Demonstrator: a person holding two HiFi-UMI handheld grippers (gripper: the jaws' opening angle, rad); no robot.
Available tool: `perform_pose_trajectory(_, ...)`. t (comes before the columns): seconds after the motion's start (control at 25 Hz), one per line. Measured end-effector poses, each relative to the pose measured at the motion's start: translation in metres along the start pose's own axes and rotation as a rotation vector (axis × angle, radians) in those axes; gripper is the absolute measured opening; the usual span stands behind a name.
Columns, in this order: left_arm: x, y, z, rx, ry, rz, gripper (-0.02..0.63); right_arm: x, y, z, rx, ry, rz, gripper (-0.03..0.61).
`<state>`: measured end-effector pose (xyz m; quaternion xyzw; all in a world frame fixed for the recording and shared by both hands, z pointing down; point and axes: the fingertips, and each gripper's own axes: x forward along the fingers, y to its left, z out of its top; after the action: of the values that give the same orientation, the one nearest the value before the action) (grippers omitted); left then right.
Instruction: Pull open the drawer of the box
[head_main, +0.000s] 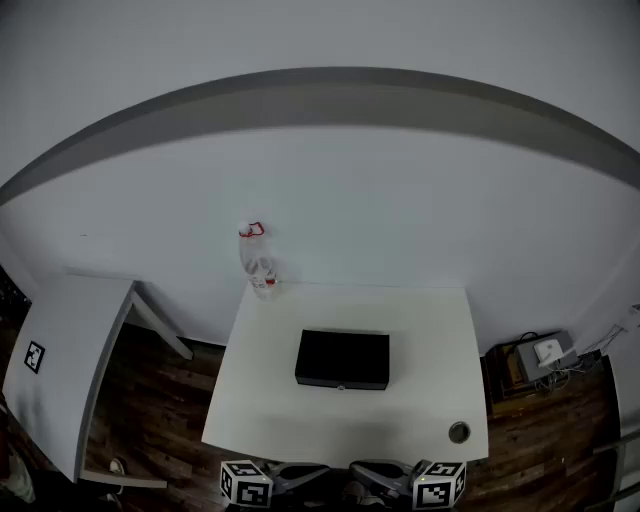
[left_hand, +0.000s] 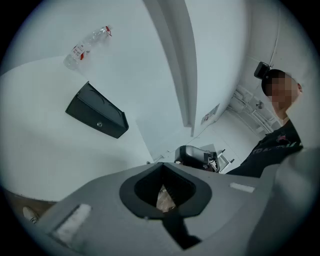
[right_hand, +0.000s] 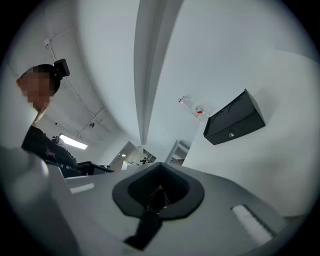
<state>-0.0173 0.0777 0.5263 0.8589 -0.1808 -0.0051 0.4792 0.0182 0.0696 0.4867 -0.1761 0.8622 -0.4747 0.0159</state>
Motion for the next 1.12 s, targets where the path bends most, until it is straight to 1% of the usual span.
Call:
perform_pose_trajectory(0.64, -0.003, 0.001, 0.002, -0.013, -0.009, -0.001, 0.006, 0.005, 0.002, 0.0, -0.009, 0.004, 0.005, 0.005)
perform_pose_trajectory(0.8, -0.005, 0.007, 0.006, 0.002, 0.005, 0.016, 0.006, 0.005, -0.009, 0.004, 0.032, -0.021, -0.025, 0.006)
perform_pose_trajectory(0.88, -0.006, 0.017, 0.014, 0.045, 0.017, 0.056, 0.006, 0.005, -0.021, 0.005, 0.061, -0.029, -0.052, 0.006)
perform_pose_trajectory(0.96, -0.009, 0.035, 0.03, 0.12, 0.034, 0.127, 0.006, 0.009, -0.036, 0.004, 0.076, -0.028, -0.082, 0.006)
perform_pose_trajectory(1.0, -0.011, 0.046, 0.04, 0.168, 0.045, 0.173, 0.005, 0.013, -0.043, 0.003, 0.08, -0.023, -0.097, 0.015)
perform_pose_trajectory(1.04, -0.013, 0.058, 0.051, 0.223, 0.059, 0.221, 0.006, 0.017, -0.05, 0.002, 0.083, -0.017, -0.114, 0.044)
perform_pose_trajectory(1.12, -0.016, 0.079, 0.076, 0.341, 0.094, 0.317, 0.005, 0.025, -0.068, 0.0, 0.096, -0.014, -0.16, 0.055)
